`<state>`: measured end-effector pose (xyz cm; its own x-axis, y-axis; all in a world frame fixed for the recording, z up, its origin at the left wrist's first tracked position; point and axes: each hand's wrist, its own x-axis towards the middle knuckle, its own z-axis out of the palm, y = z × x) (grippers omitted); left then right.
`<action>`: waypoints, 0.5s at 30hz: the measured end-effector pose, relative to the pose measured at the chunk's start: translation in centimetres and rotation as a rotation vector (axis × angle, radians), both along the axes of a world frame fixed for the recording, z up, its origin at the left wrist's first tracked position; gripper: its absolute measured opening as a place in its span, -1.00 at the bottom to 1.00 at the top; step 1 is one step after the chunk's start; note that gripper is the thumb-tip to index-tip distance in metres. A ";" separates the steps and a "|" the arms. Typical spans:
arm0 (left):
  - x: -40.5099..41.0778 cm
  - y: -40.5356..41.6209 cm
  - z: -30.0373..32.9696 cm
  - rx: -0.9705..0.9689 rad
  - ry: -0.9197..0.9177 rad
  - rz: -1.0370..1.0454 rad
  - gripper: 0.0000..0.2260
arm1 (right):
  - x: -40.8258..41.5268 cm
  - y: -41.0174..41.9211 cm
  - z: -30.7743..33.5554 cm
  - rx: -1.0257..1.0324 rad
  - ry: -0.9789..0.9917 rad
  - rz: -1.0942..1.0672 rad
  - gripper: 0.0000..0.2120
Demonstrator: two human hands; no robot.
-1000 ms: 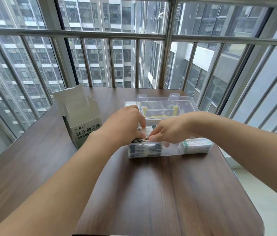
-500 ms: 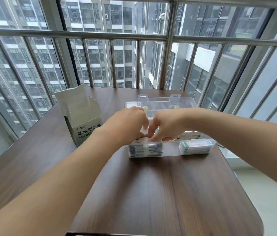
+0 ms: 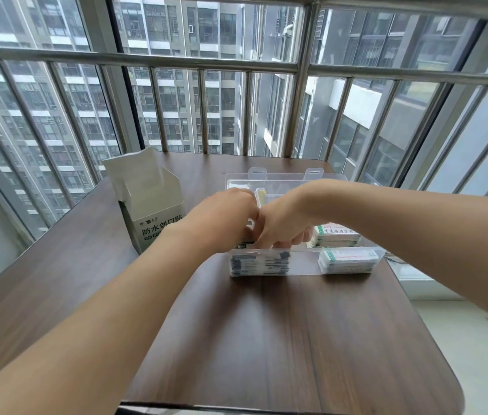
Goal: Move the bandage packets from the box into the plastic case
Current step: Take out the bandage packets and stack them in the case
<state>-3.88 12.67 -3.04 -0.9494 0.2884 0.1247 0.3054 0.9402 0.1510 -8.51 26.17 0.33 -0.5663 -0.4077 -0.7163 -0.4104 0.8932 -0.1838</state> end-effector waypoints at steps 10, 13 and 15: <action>-0.4 -0.5 -0.8 0.070 0.019 -0.046 -0.69 | 0.1 0.3 -0.2 -0.099 -0.083 -0.063 -0.63; -0.6 -0.5 -1.1 0.063 0.031 -0.034 -0.77 | 0.1 -0.3 0.0 -0.018 0.016 -0.016 -0.67; -0.7 -0.6 -1.2 0.053 0.029 -0.025 -0.82 | 0.2 -0.5 0.0 0.024 0.101 0.027 -0.71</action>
